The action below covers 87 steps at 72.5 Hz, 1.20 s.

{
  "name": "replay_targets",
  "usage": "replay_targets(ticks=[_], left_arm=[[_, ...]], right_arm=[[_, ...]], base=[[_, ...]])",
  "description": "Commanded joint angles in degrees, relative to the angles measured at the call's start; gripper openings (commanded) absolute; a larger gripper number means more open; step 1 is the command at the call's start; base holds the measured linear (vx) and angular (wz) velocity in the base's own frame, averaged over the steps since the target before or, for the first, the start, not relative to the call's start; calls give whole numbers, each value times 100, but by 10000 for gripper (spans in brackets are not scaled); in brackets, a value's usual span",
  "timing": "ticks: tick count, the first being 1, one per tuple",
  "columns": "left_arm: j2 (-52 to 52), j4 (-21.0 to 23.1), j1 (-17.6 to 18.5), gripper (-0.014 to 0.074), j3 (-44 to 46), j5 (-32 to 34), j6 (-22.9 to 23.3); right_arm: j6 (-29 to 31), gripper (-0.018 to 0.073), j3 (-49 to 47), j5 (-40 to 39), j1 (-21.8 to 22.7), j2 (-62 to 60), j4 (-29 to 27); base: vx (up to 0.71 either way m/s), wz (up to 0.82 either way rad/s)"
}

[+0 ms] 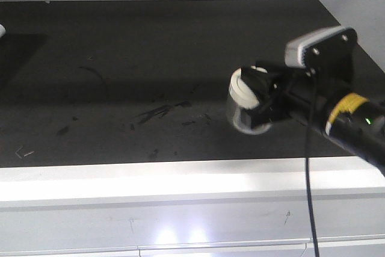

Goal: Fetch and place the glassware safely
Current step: 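Grasp the jar lid with the right gripper and lift the jar out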

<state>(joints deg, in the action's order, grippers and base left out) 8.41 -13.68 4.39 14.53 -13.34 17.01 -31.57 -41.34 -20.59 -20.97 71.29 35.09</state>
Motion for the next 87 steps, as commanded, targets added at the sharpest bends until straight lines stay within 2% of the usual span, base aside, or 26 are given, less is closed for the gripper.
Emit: replay_targets(ticks=[1,9,14,21,49,87], left_arm=[[76,21,48,-7,133,451,12],[76,21,48,-7,133,451,12],[76,21,48,-7,133,451,12],[76,21,48,-7,133,451,12],[76,21,48,-7,133,451,12],[76,21,48,-7,133,451,12]], right_arm=[[-831,-1,252,-647,11,-607,722],[-1649,-1,700,-815,11,-1051,1836],[-1991,-1,935,-984,11,-1268,2320],[-2351,-1,1234,-1180,11,-1555,2650],[-2601,-1,2064,-1459,11,-2271,2644],[-2525,-1,2119,-1450,11,-2299,2665]], base=[[0,0],[0,0],[0,0],[0,0],[0,0],[0,0]])
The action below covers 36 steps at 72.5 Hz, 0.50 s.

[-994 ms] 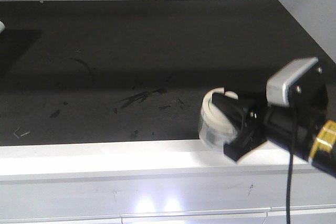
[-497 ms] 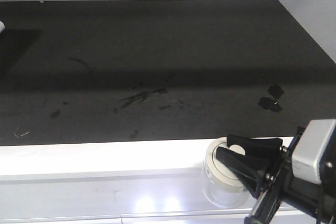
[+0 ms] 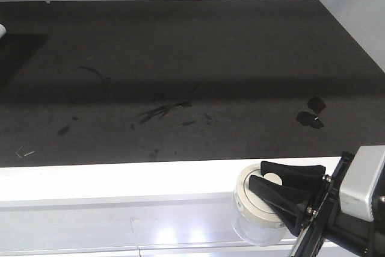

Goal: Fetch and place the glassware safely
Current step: 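Grasp the jar lid with the right gripper and lift the jar out, then hold the jar in the right gripper while the base drives across the lab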

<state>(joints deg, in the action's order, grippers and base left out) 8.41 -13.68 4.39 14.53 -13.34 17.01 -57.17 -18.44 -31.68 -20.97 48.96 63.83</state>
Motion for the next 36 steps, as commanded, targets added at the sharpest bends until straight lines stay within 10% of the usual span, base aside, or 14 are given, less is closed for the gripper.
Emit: replay_targets(ticks=[1,36], left_arm=[[76,21,48,-7,133,451,12],[76,21,48,-7,133,451,12]], right_arm=[[35,-1,-171,-341,11,-66,-209],[35,-1,-171,-341,11,-66,-191]], base=[[0,0],[-2,16]])
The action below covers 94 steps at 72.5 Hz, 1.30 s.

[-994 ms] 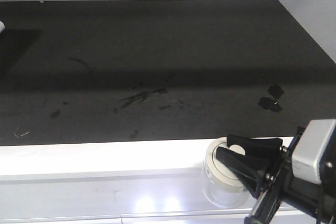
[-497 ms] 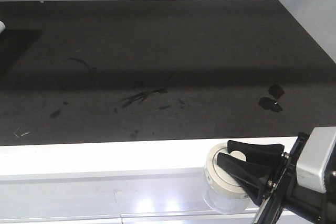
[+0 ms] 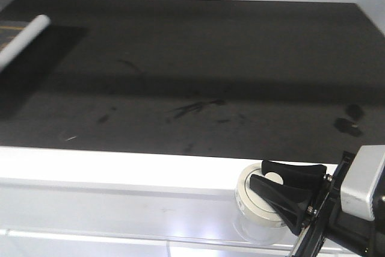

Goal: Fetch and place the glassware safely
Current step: 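Hold the jar in the right gripper while the base drives across the lab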

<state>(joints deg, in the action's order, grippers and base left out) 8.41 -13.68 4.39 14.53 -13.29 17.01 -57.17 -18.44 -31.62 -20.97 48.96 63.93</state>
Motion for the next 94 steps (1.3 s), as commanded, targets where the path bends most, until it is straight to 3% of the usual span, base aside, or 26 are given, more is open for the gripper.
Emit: replay_targets(ticks=[1,65,94], left_arm=[[76,21,48,-7,133,446,12],[76,21,48,-7,133,446,12],[76,21,48,-7,133,441,12]], right_arm=[[35,-1,-171,-347,11,-66,-201],[35,-1,-171,-362,11,-66,-202],[35,-1,-171,-362,11,-66,-202]], base=[[-6,58],[-3,75],[6,99]])
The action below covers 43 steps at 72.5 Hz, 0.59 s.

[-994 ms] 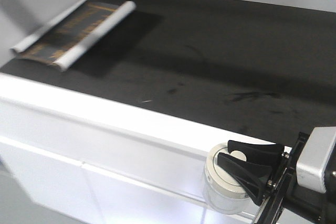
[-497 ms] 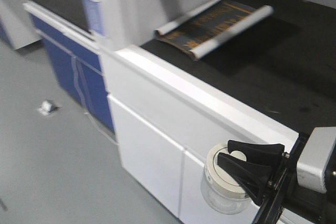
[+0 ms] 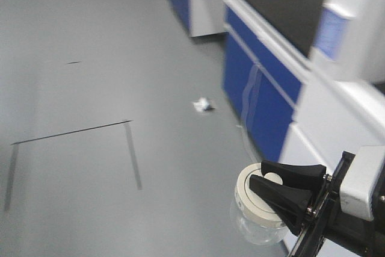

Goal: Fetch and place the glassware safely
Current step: 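Hold the jar in the right gripper while the base drives across the lab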

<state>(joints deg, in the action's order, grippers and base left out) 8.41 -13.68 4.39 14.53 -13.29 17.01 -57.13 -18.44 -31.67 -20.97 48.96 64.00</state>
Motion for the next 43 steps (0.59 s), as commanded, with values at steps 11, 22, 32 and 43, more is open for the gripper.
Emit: replay_targets(ticks=[11,22,32,43], left_arm=[[76,21,48,-7,133,441,12],[76,21,48,-7,133,441,12],[76,21,48,-7,133,441,12],[76,21,48,-7,133,441,12]], right_arm=[[30,-1,-171,-348,11,-66,-208],[30,-1,-171,-332,11,-66,-208],[30,-1,-171,-337,11,-66,-208],[30,-1,-171,-337,11,-66,-208]], base=[[6,95],[8,56],[10,20],[15,0]])
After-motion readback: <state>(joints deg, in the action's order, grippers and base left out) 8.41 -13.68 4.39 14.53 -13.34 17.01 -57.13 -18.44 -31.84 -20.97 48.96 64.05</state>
